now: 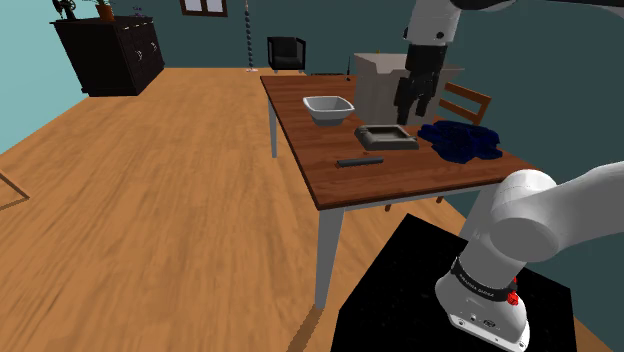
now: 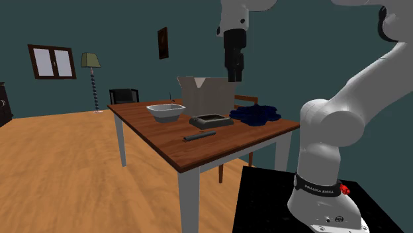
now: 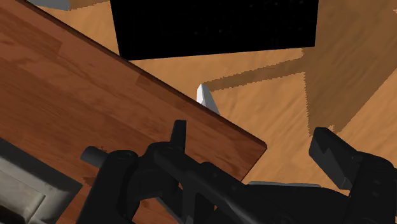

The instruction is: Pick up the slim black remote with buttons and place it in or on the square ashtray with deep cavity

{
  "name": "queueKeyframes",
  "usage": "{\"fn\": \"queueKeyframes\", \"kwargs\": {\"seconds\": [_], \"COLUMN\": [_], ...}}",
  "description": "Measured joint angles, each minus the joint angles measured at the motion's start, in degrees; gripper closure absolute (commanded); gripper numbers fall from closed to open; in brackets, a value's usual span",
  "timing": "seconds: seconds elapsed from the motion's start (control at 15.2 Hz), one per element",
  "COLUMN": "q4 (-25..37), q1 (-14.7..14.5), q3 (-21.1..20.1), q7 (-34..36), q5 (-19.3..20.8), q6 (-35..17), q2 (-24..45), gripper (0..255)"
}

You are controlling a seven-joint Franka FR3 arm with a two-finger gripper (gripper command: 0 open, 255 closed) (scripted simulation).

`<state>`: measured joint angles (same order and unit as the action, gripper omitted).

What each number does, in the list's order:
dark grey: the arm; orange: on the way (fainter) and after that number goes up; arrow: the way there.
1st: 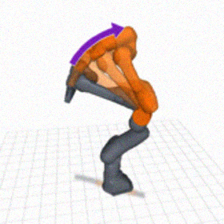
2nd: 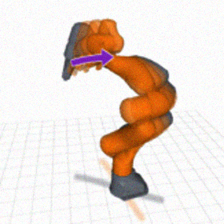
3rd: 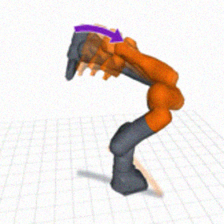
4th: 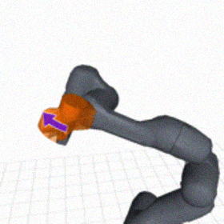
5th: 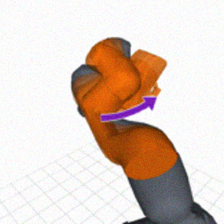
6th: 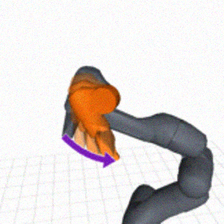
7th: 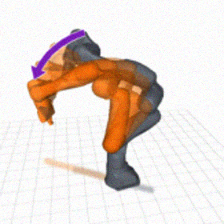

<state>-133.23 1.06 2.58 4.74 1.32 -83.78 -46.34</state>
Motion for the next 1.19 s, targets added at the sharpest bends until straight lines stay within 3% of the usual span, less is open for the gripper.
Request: {"fn": "queueKeyframes", "kwargs": {"seconds": [0.26, 0.66, 1.19], "q4": [-2.29, -7.44, -8.77], "q1": [-0.61, -1.99, -5.23], "q3": [2.38, 9.86, 20.15], "q7": [-4.92, -19.2, -37.95], "q5": [2.14, 8.15, 13.07], "q6": [-3.11, -13.3, -29.25], "q2": [0.4, 3.74, 15.32], "gripper": [0, 0, 0]}}
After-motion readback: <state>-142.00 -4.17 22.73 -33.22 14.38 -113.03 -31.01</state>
